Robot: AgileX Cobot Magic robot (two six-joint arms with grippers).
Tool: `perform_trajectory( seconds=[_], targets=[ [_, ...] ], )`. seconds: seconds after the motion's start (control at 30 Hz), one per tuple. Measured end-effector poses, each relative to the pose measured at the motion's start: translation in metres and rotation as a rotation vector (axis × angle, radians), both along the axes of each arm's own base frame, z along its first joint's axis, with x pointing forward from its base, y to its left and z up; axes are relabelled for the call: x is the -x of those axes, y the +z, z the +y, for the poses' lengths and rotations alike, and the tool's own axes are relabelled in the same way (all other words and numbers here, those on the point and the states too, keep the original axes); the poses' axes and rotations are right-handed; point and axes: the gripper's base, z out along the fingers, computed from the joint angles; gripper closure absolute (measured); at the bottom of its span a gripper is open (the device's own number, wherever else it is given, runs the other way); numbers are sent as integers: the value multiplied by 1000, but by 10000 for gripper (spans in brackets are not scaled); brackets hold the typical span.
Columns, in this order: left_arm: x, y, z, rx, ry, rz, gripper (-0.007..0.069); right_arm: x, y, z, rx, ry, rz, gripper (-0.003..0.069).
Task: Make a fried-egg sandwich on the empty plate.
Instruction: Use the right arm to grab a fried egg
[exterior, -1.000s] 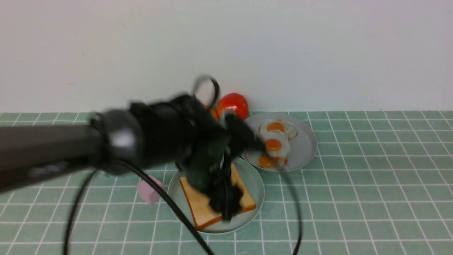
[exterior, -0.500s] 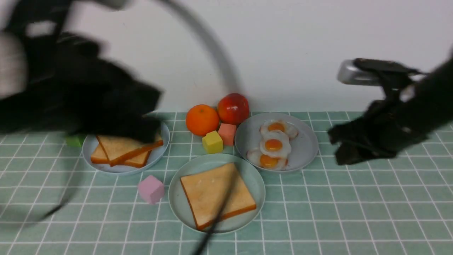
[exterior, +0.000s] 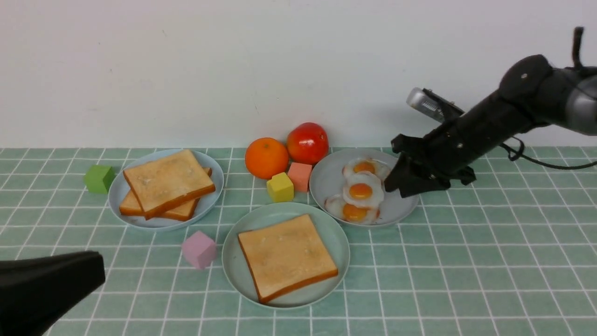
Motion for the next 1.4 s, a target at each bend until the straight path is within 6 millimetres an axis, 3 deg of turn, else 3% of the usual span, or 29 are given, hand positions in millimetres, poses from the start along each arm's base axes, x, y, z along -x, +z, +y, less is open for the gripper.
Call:
perform_trajectory(
  seconds=[0.4,0.63,0.9,1.4],
  targets=[
    [-1,8,-2,53,-8,-77,638,-17,-37,3,-8,-111,7,334],
    [-1,9,-2,54,-8,-83,638,-21,-36,5,-52,-157,-9,331],
    [-1,9,-2,55,-8,-84,638,-22,-50,9,-68,-166,22,331],
    [-1,8,-2,54,-8,-84,638,-23,-49,15,-71,-164,10,335]
  ],
)
